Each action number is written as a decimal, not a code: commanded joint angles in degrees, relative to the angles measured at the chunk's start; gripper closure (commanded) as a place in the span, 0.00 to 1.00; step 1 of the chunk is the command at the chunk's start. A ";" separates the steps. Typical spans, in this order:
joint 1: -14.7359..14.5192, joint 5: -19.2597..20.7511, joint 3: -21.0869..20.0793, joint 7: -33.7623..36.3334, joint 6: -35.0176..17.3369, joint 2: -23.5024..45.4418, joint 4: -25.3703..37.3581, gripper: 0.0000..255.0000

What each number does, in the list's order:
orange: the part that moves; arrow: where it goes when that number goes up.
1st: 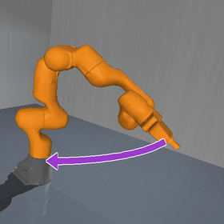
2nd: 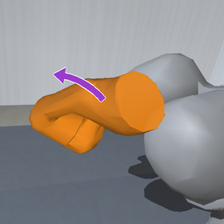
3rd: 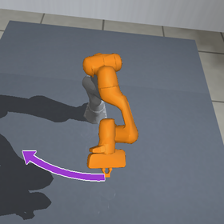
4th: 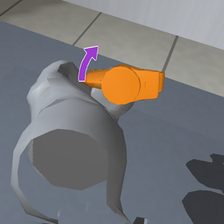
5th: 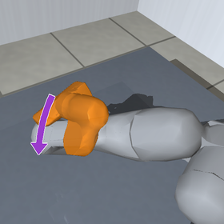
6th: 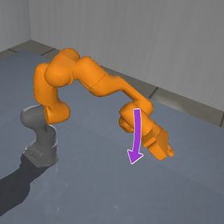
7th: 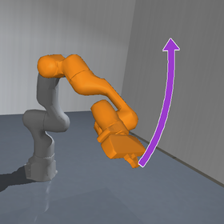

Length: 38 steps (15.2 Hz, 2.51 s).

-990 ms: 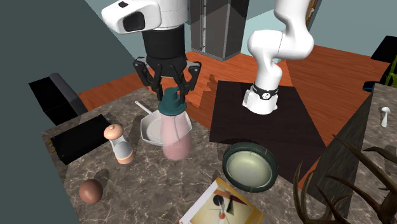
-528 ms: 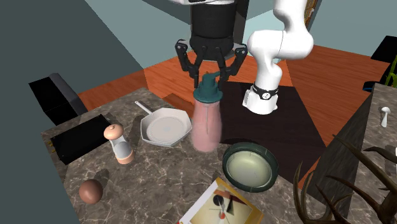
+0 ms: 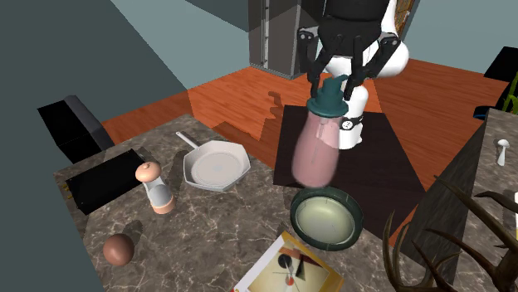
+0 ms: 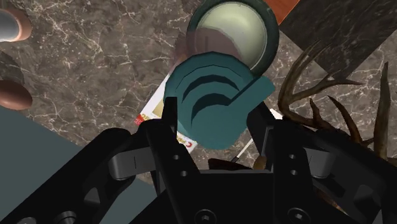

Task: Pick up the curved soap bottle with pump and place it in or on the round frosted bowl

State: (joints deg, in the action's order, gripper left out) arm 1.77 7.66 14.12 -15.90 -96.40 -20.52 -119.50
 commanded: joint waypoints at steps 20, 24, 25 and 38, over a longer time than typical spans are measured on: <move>-2.12 -1.22 -4.92 7.86 -8.21 -4.60 -13.46 1.00; -2.07 -1.09 -4.72 7.97 -11.39 -4.08 -16.12 1.00; -2.05 -1.06 -4.67 8.00 -12.19 -3.91 -16.76 1.00; -1.96 -0.75 -4.03 8.24 -21.48 -1.03 -23.17 1.00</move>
State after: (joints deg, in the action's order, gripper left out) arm -0.18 6.91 10.08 -7.67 -117.64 -21.63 -142.56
